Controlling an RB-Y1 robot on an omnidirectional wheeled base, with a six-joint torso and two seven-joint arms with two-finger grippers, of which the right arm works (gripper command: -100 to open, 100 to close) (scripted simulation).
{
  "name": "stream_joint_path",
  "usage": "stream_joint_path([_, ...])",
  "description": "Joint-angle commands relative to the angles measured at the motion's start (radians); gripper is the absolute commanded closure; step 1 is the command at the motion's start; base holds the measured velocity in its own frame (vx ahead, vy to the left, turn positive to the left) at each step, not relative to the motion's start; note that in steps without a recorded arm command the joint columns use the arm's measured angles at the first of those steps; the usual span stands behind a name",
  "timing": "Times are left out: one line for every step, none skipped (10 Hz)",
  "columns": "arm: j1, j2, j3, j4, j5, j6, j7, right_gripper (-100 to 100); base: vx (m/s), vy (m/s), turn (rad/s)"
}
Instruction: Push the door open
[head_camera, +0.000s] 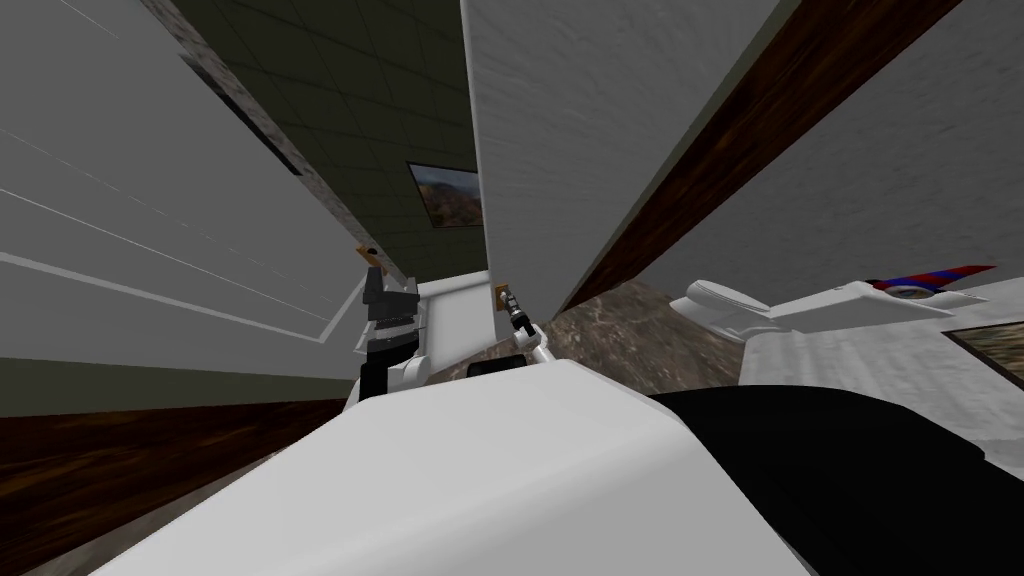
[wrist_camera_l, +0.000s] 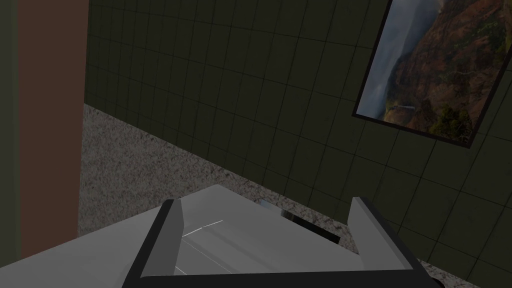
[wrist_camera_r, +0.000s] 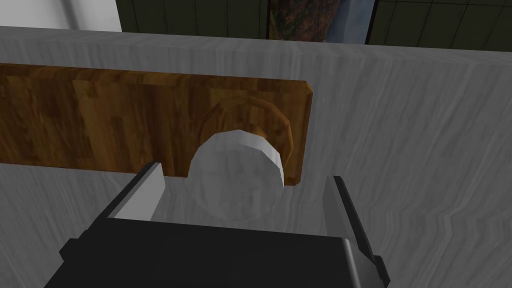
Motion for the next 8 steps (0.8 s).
stream_joint_path([0.0,0.0,0.0,0.0,0.0,0.0,0.0,-100,0.074,0.027,0.001])
stream_joint_path([0.0,0.0,0.0,0.0,0.0,0.0,0.0,100,-0.007,-0.006,-0.003])
stream_joint_path([0.0,0.0,0.0,0.0,0.0,0.0,0.0,100,-0.023,-0.012,0.004])
stream_joint_path([0.0,0.0,0.0,0.0,0.0,0.0,0.0,100,-0.023,-0.008,0.002])
stream_joint_path([0.0,0.0,0.0,0.0,0.0,0.0,0.0,100,-0.016,-0.004,-0.003])
stream_joint_path([0.0,0.0,0.0,0.0,0.0,0.0,0.0,100,-0.009,-0.002,-0.003])
stream_joint_path([0.0,0.0,0.0,0.0,0.0,0.0,0.0,100,0.0,0.0,0.0])
stream_joint_path([0.0,-0.004,-0.011,0.004,-0.001,0.002,0.003,100,0.084,0.048,-0.032])
